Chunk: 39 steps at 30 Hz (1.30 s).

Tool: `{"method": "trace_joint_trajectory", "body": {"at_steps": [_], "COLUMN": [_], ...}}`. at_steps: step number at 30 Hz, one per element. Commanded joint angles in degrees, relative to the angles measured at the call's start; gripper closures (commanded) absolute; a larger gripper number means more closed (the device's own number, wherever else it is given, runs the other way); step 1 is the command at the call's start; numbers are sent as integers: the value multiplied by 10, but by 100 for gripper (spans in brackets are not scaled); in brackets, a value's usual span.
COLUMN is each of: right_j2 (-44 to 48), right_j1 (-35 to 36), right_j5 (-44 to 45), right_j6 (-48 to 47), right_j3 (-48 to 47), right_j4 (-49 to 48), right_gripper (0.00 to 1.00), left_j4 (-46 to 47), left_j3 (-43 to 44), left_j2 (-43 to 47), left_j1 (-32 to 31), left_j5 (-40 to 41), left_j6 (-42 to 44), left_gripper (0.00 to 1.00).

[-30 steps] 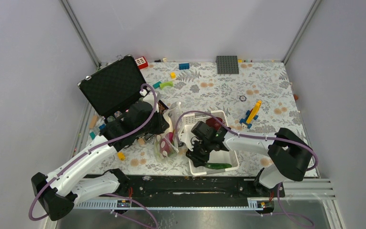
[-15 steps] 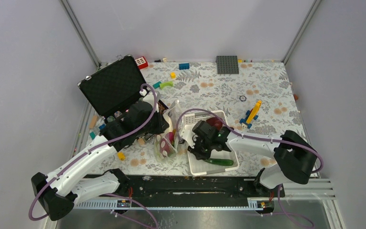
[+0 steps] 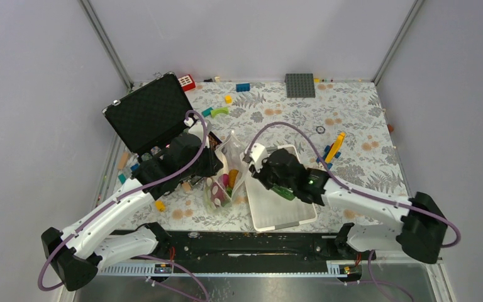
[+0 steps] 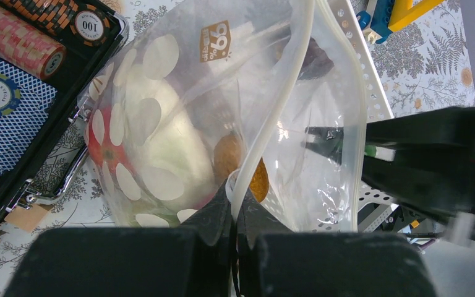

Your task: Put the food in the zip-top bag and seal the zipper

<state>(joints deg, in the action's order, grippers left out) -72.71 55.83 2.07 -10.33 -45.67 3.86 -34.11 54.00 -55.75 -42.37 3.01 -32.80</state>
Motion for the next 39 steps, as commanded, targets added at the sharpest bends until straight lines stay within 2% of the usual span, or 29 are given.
{"method": "trace_joint_trajectory", "body": {"at_steps": [1, 5, 9, 15, 20, 27, 35, 39], "right_j2": [90, 145, 168, 149, 110, 16, -27, -26], "right_j1": [3, 3, 3, 3, 3, 3, 23, 40], "right_j5": [21, 20, 3, 4, -1, 23, 78, 95], "right_j6": [33, 38, 49, 57, 99, 190, 226, 241], "right_j3": [39, 79, 80, 40, 4, -45, -10, 15], "right_j4": [-174, -295, -371, -463, -564, -619, -663, -653], "right_gripper": [100, 100, 100, 100, 100, 100, 100, 100], "left_j4": [18, 19, 20, 20, 20, 20, 19, 19], "left_j3": [22, 22, 21, 22, 22, 16, 16, 16], "left_j2": [7, 7, 7, 2, 2, 8, 13, 16], "left_j1": [3, 2, 2, 3, 2, 3, 2, 2], "left_j5": [3, 0, 1, 5, 5, 7, 7, 9], "left_j6": [2, 0, -2, -2, -3, -2, -2, -4], "left_gripper": [100, 100, 100, 100, 100, 100, 100, 100]}}
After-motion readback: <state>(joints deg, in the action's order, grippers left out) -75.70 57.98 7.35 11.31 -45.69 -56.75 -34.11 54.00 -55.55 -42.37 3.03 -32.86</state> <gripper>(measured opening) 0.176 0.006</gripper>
